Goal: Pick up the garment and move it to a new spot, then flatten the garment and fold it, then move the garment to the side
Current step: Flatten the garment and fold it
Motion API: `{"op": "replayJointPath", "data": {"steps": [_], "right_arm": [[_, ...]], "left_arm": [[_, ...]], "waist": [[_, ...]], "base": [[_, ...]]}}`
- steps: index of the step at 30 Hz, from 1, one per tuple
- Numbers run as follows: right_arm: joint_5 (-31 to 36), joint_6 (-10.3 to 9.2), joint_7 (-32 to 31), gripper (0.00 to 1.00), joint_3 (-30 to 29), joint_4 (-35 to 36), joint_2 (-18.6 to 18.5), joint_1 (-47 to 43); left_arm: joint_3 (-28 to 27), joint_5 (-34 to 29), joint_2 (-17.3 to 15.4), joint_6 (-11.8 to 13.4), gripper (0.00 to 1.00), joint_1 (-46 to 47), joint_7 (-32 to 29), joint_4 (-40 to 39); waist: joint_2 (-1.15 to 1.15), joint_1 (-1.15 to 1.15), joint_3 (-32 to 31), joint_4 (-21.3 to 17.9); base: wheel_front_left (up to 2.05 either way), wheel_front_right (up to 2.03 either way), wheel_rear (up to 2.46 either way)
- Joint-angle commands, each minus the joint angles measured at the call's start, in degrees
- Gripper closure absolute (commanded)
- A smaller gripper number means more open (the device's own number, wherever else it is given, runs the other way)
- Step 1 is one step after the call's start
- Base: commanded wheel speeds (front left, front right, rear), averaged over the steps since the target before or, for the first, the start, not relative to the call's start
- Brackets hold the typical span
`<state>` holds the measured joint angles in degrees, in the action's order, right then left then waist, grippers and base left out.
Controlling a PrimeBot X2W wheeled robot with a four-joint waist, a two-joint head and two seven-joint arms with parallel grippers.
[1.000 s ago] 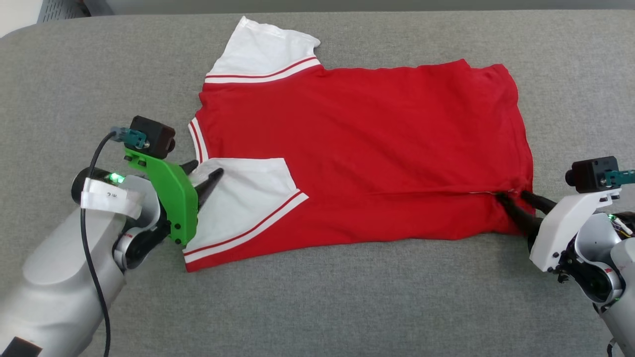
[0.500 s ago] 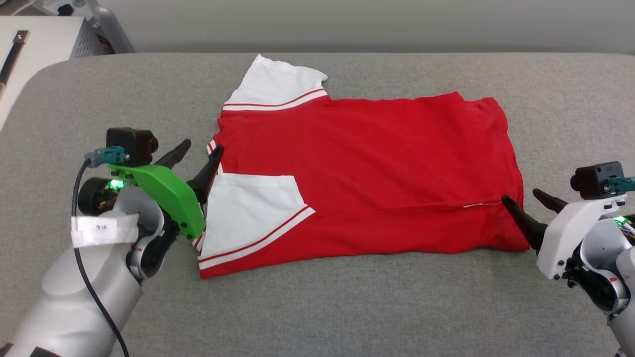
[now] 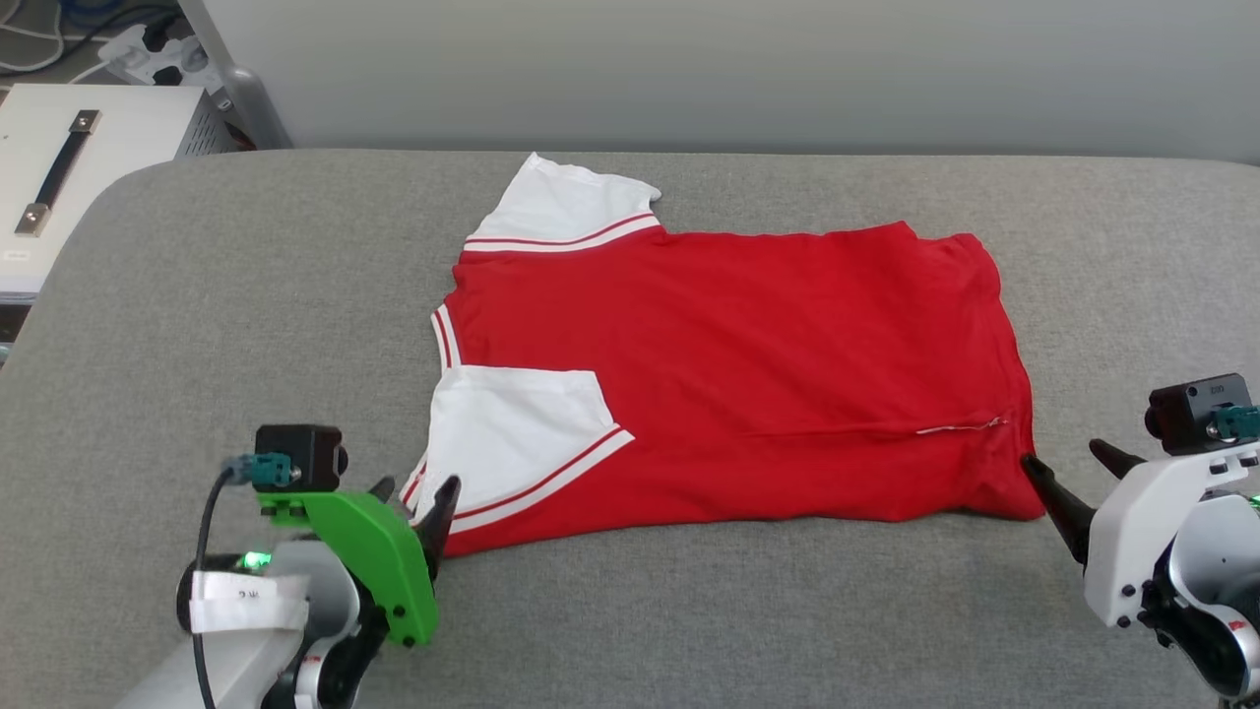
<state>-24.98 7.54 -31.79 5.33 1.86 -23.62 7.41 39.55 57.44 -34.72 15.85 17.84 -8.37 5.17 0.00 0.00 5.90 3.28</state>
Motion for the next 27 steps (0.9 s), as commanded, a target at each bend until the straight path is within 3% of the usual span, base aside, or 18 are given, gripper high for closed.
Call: {"op": "replayJointPath", "data": {"steps": [1,5,9,18,26,27], "right_arm": [[1.3,-0.05,-2.1,0.0,-1.0,1.9,1.1,-1.6],[4.2,-0.05,-8.3,0.0,-3.7,7.4,3.8,-4.0],[5.7,-0.05,-11.0,0.0,-4.5,11.8,5.4,-4.6],[6.9,-0.05,-13.3,0.0,-5.3,16.1,6.6,-4.5],[7.2,-0.05,-12.8,0.0,-5.4,16.1,6.8,-4.1],[7.1,-0.05,-12.6,0.0,-5.4,16.0,7.0,-4.1]], "left_arm": [[0.8,-0.7,-1.6,2.0,0.0,-1.3,-2.0,-1.5],[2.5,-2.6,-4.1,6.5,0.0,-1.9,-6.5,-4.8],[2.6,-2.5,-4.6,8.6,0.0,-1.8,-8.4,-6.0],[2.6,-2.5,-3.6,9.4,0.0,-0.4,-8.9,-1.5],[2.9,-1.7,-1.5,7.6,0.0,0.7,-8.5,3.7],[3.6,-0.9,-1.1,6.7,0.28,0.4,-9.7,4.6]], "waist": [[0.0,0.0,0.7,-0.1],[0.0,0.0,2.2,-0.5],[0.0,0.0,3.6,-1.1],[0.0,0.0,7.4,-2.7],[0.0,0.0,9.8,-3.6],[0.0,0.0,10.1,-3.6]], "base": [[0.0,0.0,0.0],[0.0,0.0,0.0],[0.0,0.0,0.0],[0.0,0.0,0.0],[0.0,0.0,0.0],[0.0,0.0,0.0]]}}
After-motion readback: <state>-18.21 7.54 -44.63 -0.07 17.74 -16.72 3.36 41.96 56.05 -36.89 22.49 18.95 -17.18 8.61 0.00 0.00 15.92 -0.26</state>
